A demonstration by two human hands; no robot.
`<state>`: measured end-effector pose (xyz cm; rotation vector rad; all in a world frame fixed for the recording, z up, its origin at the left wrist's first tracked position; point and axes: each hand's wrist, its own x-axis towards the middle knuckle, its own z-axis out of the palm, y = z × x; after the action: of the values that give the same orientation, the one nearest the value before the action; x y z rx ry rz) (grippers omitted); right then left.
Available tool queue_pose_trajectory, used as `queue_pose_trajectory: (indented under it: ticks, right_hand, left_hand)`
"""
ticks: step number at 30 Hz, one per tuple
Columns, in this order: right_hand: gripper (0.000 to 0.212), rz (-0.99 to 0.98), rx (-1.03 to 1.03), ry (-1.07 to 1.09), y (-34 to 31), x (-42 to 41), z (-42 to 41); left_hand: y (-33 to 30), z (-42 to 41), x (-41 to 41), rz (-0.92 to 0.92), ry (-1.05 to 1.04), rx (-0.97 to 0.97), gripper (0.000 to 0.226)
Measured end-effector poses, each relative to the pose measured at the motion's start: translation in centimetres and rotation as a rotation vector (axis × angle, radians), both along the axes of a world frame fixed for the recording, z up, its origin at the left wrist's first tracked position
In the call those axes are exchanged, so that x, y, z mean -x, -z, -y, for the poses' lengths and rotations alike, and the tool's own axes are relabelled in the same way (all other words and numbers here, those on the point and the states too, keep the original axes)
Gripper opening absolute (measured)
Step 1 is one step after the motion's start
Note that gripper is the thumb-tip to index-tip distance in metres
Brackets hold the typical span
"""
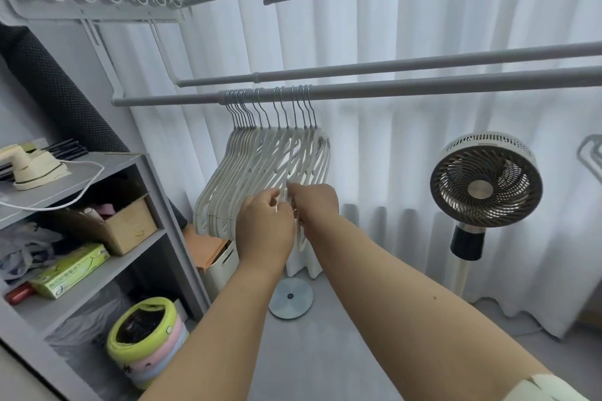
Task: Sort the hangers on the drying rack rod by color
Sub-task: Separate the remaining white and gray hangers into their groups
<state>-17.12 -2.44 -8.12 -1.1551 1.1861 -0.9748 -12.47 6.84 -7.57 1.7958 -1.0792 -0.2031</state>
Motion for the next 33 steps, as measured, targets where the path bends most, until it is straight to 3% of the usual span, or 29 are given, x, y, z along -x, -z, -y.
queue_pose_trajectory:
  ticks: [5,8,14,17,23,33]
  right_hand:
    - [0.03,-0.029,0.055,0.009,-1.0,2.5,-0.8]
    - [0.029,-0.017,0.068,0.023,-1.3,4.1,-1.2]
    - [0.041,0.047,0.063,0.062,-1.4,7.2,-1.8]
    - [0.034,0.094,0.065,0.104,-1.5,9.0,-1.9]
    - [0.011,0.222,0.046,0.128,-1.3,13.5,-2.8]
    - [0.034,0.327,0.094,0.27,-1.2,21.7,-3.7]
  left_hand:
    - [-0.9,-0.2,2.0,0.024,-0.011,0.118,0.033]
    - [-1.7,-0.1,3.3,-0.002,0.033,0.092,0.034]
    - [-1.8,1.3,6.4,-0.244,0.159,-0.043,0.03]
    - [-1.8,1.9,7.9,-0.347,0.205,-0.038,0.037]
    - [-1.7,2.1,11.2,-0.322,0.241,-0.005,0.038]
    - [-1.2,2.1,18.0,-0.294,0.394,0.005,0.046]
